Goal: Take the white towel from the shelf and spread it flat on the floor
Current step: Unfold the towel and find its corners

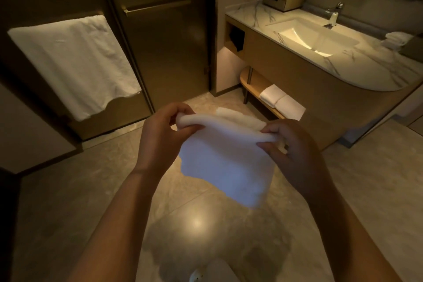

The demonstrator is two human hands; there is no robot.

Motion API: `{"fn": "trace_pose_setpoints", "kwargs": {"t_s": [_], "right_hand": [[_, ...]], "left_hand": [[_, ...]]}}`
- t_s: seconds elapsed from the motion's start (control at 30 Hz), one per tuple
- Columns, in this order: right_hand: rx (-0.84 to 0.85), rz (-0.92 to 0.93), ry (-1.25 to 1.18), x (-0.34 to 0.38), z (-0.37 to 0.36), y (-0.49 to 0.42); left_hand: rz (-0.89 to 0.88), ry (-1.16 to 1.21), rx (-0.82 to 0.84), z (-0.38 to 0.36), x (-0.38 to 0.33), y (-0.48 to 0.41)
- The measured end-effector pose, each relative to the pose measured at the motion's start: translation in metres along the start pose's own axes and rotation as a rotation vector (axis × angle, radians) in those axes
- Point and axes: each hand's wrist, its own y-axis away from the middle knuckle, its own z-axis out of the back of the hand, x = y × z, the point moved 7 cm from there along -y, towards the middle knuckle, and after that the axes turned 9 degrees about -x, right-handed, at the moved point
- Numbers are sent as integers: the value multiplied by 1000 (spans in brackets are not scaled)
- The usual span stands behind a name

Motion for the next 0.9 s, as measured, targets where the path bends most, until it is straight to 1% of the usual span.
{"fn": "trace_pose_setpoints", "kwargs": {"t_s": [0.13,0.33,0.5,0.7,0.9], "right_hand": [[14,-53,45,-8,-1,5],[-19,-158,-24,-16,10,11],[14,-199,-25,-26,10,16],[57,-177,-24,-25,-3,23],[56,-145,-119,2,-26,18]], "left_hand": [[3,6,0,-1,-7,3],[23,30,9,-6,-20,6],[22,80,21,-11,-38,8],[-107,56,31,-12,-64,11],[-152,-11,54,-9,-72,14]]}}
